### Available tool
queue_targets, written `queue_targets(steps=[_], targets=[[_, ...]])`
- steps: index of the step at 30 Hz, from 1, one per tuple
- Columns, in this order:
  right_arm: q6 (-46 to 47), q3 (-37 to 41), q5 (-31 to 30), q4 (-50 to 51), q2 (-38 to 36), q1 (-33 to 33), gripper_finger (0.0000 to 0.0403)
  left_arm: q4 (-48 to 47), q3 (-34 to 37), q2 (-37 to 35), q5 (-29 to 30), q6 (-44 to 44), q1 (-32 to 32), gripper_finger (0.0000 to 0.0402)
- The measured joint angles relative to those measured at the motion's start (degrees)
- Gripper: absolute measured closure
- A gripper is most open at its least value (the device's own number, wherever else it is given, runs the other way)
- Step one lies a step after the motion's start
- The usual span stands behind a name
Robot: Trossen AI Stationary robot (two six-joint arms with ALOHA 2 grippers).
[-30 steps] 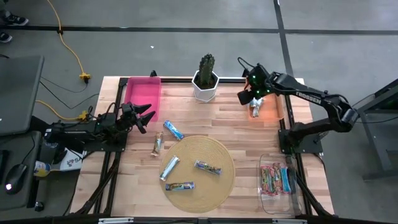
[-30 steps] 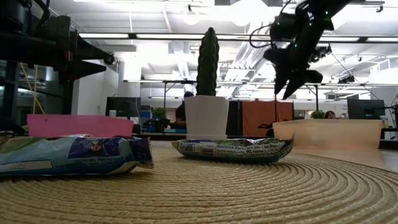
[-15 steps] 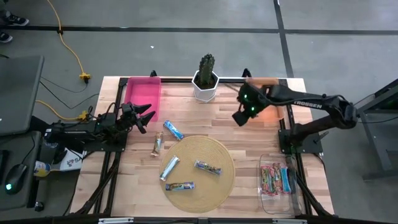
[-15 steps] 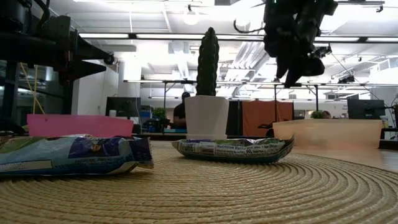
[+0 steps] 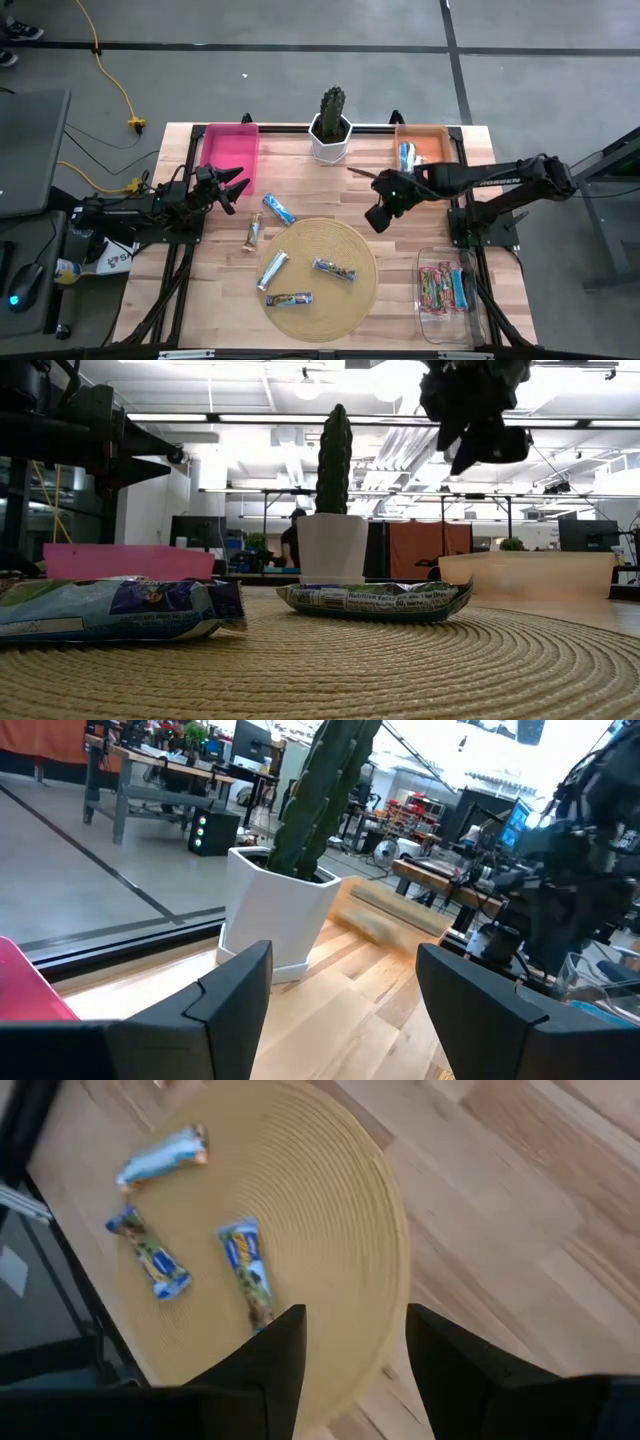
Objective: Pick and place Granola Bars by type
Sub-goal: Put the yellow granola bar into the orange bin
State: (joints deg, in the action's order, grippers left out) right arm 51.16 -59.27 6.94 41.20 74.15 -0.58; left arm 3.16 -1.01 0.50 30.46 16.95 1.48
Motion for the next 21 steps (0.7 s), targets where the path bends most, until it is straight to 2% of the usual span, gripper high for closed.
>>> queue_targets(steps=[6,13,21], targets=[[4.28,0.02,-5.17,-7.12,0.0,5.74,0.0247,0.01,0.01,0.0,-1.65,1.89,-0.02,0.0156],[4.01,0.02,-10.42,-13.05,0.0,10.71,0.0247,-0.13,-0.01,-0.01,-8.96,4.57,-0.02,0.0156],[-2.36,0.02,-10.49,-12.95,0.0,11.67,0.0247,0.02,-0.01,-0.01,-19.98,12.03,-0.02,0.0156]])
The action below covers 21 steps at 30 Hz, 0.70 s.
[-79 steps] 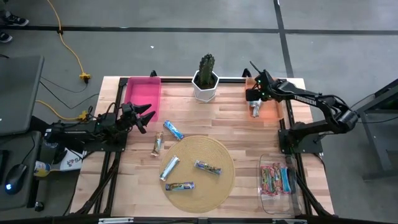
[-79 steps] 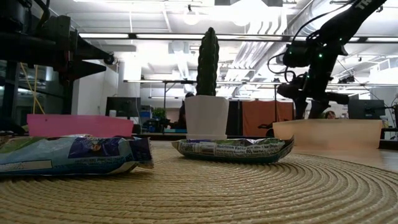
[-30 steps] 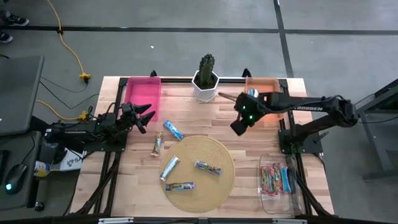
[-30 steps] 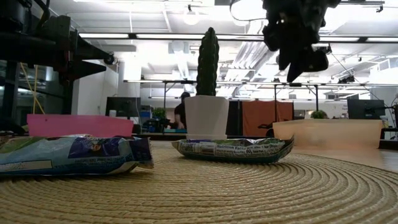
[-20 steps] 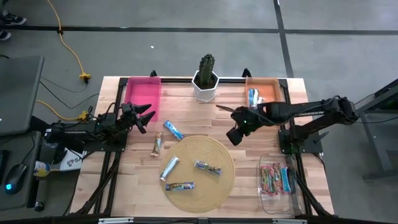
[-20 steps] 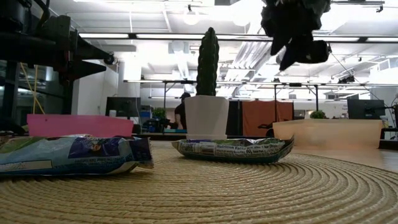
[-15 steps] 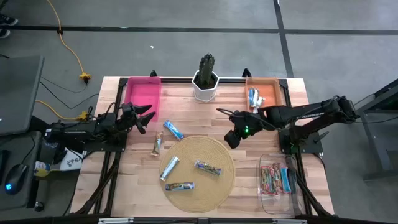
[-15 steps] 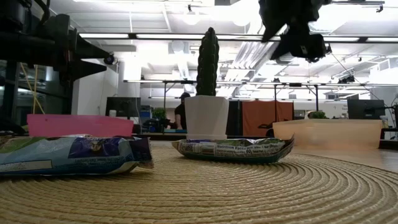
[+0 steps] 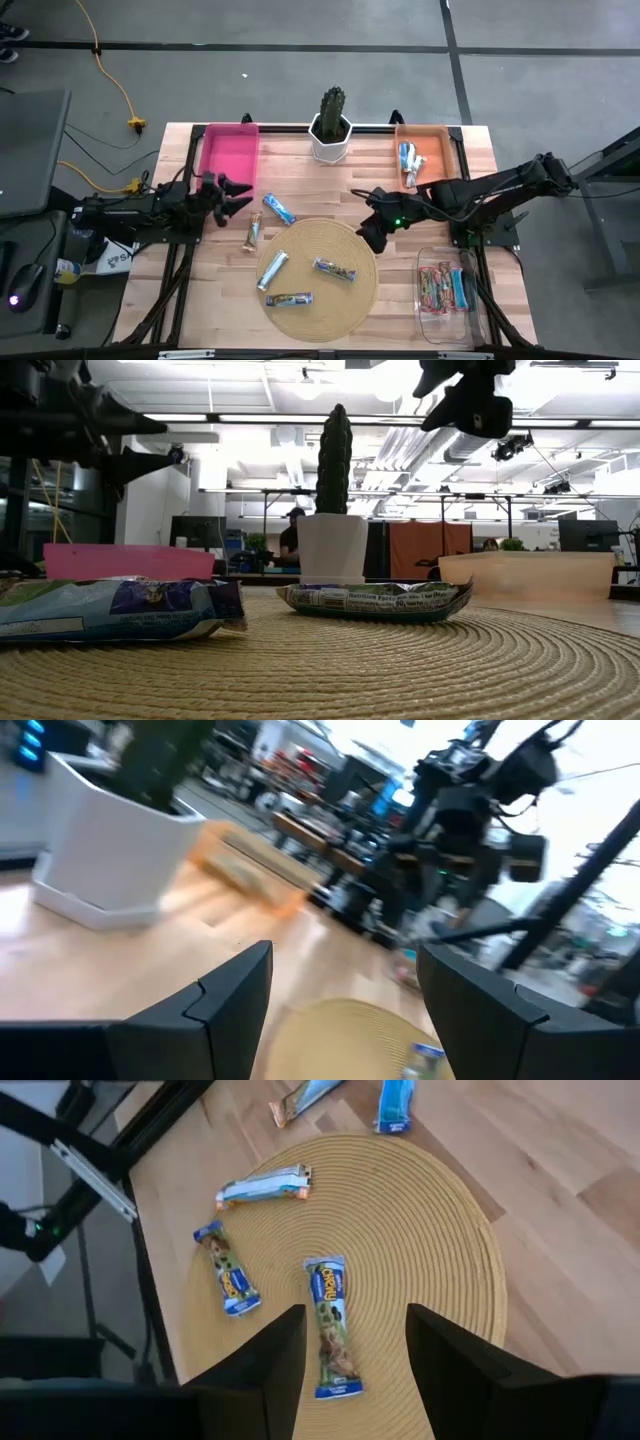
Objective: Pick and place Granola Bars by type
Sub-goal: Put the yellow granola bar into the orange bin
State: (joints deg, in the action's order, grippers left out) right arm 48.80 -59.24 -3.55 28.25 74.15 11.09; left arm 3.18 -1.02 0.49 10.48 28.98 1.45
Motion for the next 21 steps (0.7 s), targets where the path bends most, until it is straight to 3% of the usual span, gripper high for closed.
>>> queue_targets(steps=[12,21], targets=[[-8.92,0.0,0.59,0.02,0.0,-0.11,0.0247,-0.26,0.0,0.01,-1.44,9.79,0.0,0.0156],[-5.41,0.01,2.01,0.02,0.0,-0.11,0.0247,-0.7,-0.67,0.0,-0.61,12.44,0.02,0.0156]])
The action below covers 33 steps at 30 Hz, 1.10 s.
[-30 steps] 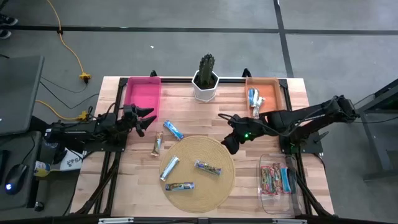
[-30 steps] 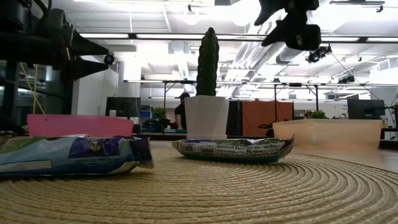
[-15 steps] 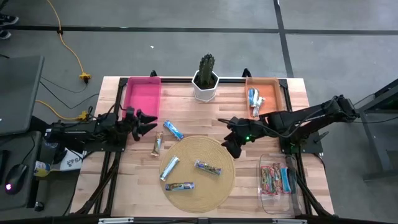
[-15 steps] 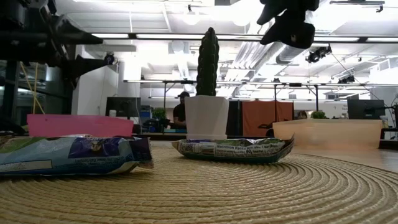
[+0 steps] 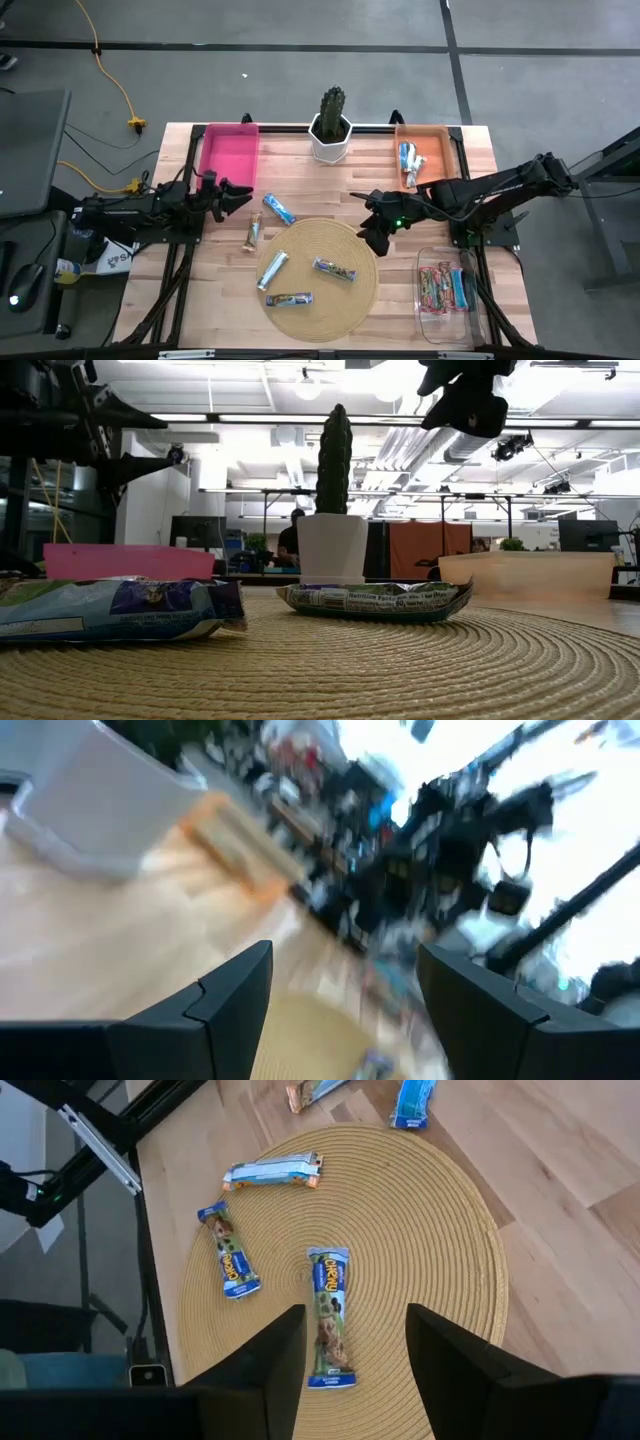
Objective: Pick and place Granola Bars by type
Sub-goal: Put the yellow granola bar into the orange bin
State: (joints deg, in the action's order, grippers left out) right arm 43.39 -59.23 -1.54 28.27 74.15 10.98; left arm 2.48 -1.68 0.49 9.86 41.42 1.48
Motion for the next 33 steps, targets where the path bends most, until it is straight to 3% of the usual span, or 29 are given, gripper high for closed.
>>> queue_targets(steps=[3,8,15,21,27,33], targets=[[0.33,0.01,0.02,-0.08,0.0,0.0,0.0247,-5.15,-3.79,0.04,-3.44,-2.64,0.0,0.0156],[0.27,0.01,-1.4,-0.1,0.0,0.0,0.0247,-23.55,-13.82,0.91,-0.13,-1.15,0.0,0.0156],[0.13,0.01,-3.95,-0.37,0.0,0.0,0.0247,-42.11,-27.38,8.27,0.56,15.88,0.0,0.0156],[0.08,0.01,-6.14,-0.41,0.0,0.0,0.0247,-50.58,-33.3,20.8,-6.86,30.31,-0.02,0.0156],[-0.96,0.01,-7.34,-0.34,0.0,0.0,0.0247,-57.0,-36.22,36.92,-13.86,32.38,-0.02,0.0156],[0.12,0.01,-10.7,0.75,0.0,0.02,0.0247,-57.27,-37.68,52.31,-15.1,30.53,-0.02,0.0156]])
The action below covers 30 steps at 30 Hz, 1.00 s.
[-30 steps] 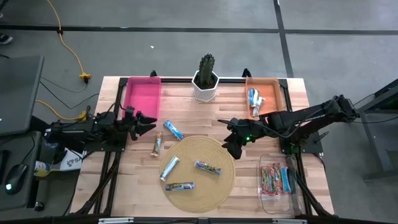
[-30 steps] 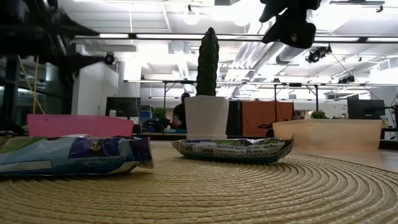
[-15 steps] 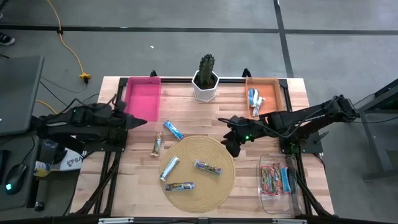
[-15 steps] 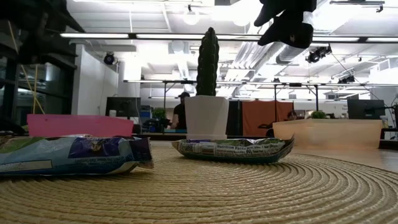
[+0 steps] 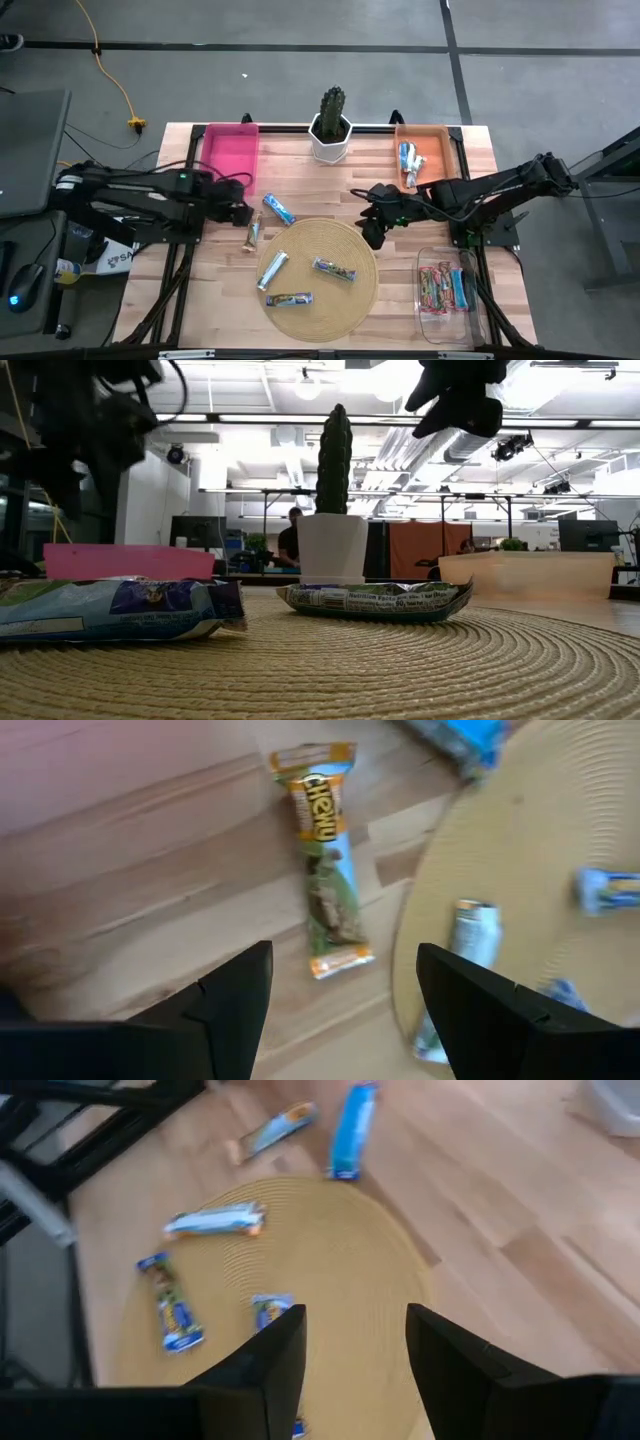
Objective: Pick and place Granola Bars by type
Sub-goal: Put the yellow granola bar into the orange bin
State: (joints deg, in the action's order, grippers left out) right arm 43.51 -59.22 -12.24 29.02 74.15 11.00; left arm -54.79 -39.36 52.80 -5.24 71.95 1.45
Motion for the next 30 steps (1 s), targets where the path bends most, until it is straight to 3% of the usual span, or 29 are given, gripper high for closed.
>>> queue_targets(steps=[8,13,23,30], targets=[[7.85,0.0,-6.86,10.22,0.0,-0.02,0.0247,7.59,-0.12,12.84,-3.4,-0.88,-0.09,0.0156],[8.61,0.0,-6.9,13.76,0.0,-0.02,0.0247,8.1,-0.12,16.51,-3.62,1.48,-0.38,0.0156],[4.12,0.0,-6.72,14.93,0.0,-0.02,0.0247,8.27,-0.12,17.5,5.8,14.08,-7.49,0.0156],[2.49,0.0,-6.78,15.08,0.0,-0.02,0.0247,8.95,-0.12,19.84,7.09,18.28,-10.37,0.0156]])
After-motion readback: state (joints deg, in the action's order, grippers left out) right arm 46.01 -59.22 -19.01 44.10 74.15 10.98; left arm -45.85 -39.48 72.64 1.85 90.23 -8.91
